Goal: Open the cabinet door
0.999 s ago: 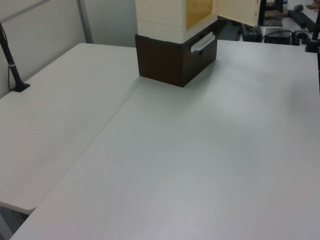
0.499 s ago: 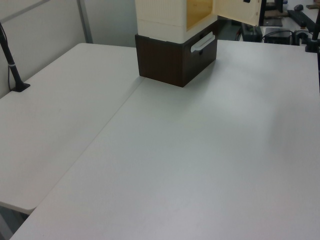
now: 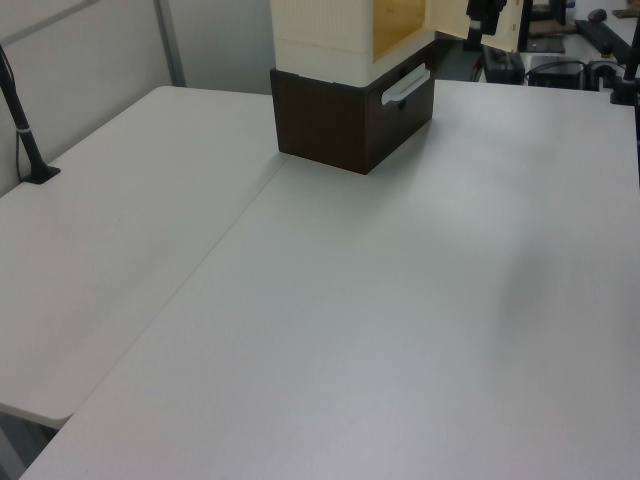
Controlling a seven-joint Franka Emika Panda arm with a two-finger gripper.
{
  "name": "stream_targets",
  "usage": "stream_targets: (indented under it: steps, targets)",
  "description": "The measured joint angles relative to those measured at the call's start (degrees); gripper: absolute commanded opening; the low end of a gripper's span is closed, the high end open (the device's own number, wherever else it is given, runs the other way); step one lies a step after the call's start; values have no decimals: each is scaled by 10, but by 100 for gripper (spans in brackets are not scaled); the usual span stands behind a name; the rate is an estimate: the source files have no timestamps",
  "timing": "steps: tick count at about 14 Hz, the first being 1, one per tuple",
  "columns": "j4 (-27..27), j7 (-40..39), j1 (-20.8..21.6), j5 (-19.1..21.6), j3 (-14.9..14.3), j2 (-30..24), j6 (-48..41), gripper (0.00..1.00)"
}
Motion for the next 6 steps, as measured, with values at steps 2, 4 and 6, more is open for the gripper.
stream_targets:
  steps: [2,4,6]
  targets:
    - [-9,-8,1,-15,0,13,18,100]
    - [-9,-18,1,-19,-3,23,21,100]
    - [-9,-19,-2,-19,-4,23,21,100]
